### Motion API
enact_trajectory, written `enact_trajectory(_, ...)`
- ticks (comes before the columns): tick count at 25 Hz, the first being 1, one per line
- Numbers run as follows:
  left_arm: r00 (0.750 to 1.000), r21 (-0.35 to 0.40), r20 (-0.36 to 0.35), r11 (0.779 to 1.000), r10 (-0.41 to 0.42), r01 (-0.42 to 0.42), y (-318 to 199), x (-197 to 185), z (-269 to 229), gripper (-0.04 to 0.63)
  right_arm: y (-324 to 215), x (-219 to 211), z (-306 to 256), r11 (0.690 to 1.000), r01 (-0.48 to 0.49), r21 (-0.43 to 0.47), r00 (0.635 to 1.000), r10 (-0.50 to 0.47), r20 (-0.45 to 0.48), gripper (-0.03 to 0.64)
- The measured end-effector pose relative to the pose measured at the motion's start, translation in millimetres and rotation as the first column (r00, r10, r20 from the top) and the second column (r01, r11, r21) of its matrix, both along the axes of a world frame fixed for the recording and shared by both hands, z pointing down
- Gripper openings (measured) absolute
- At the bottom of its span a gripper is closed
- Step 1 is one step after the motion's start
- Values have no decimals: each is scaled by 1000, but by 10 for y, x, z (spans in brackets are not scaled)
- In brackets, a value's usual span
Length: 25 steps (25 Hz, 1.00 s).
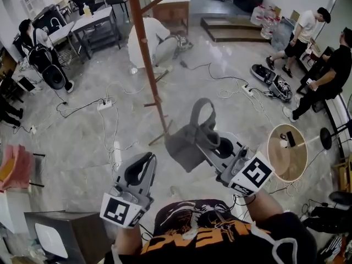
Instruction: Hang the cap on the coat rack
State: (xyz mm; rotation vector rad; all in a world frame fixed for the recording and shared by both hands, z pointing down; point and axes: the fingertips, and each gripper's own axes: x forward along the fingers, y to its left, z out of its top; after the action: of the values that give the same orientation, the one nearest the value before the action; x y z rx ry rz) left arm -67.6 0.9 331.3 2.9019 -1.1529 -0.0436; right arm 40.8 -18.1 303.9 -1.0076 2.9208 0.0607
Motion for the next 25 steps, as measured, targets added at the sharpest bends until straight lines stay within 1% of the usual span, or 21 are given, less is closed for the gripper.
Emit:
enact_trajectory(6,1000,-9,3,1000,26,-26,-363,-291,51,46,-344,-300,24,1000,-23,-2,1000,23,-2,38)
enact_trajectory(10,999,-22,3,999,39,-38,-544,-354,69,46,-518,-369,50,1000,-26,-15,1000,26,-2,38)
enact_trajectory(15,999,-36,3,999,37,-37,-793,-289,109,46,-778,-320,60,1000,-13,-20,1000,13,-6,38)
enact_trajectory(20,1000,-39,-8,999,10,-10,-1173,-194,140,46,-1157,-260,106,1000,19,-22,1000,-19,-4,38)
enact_trajectory(25,999,-24,-4,999,-32,32,-1500,-137,121,46,-1489,-263,149,997,69,-28,998,-69,-2,38)
